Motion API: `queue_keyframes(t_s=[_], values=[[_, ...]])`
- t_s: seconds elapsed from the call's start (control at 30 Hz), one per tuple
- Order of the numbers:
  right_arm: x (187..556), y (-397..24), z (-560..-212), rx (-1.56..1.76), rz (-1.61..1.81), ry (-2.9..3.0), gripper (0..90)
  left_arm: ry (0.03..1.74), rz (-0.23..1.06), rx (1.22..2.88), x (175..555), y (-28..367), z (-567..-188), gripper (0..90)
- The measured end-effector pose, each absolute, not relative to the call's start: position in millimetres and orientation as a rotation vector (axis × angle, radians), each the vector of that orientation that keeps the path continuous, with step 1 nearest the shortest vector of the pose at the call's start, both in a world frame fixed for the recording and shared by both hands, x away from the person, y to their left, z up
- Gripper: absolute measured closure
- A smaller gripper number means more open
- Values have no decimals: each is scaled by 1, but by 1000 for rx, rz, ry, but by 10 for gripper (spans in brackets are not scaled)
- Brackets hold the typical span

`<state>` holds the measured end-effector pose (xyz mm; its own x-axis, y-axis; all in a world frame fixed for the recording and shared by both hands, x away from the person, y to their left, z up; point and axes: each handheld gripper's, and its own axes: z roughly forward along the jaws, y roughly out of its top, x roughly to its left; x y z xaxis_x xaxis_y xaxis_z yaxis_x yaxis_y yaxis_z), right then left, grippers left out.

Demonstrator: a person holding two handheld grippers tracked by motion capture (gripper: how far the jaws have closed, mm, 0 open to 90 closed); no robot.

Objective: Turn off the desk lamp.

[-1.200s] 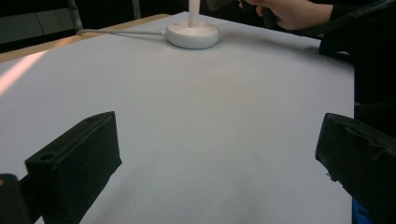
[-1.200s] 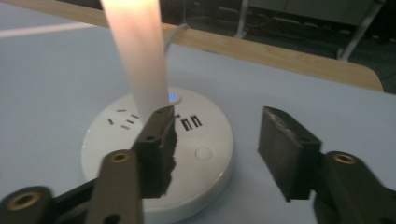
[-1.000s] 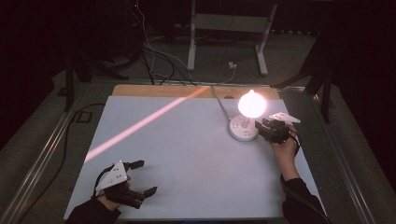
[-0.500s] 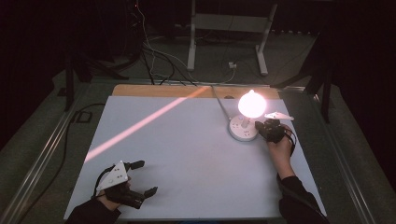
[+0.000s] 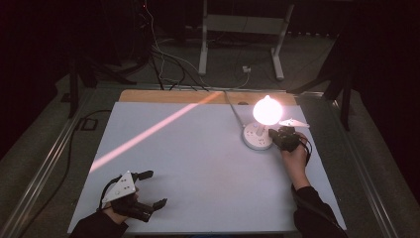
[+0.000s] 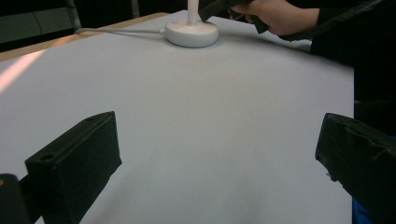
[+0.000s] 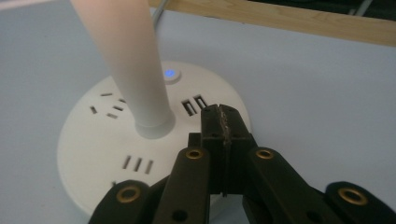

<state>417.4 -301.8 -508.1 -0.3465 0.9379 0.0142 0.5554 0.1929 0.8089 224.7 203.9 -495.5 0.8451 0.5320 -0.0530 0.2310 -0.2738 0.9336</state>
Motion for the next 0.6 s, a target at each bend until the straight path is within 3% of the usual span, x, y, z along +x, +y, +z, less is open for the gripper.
queue_keyframes(t_s=[0.6], values=[[413, -309, -496, 1386, 1094, 1911, 895, 577, 321, 1859, 225, 203, -496, 6]])
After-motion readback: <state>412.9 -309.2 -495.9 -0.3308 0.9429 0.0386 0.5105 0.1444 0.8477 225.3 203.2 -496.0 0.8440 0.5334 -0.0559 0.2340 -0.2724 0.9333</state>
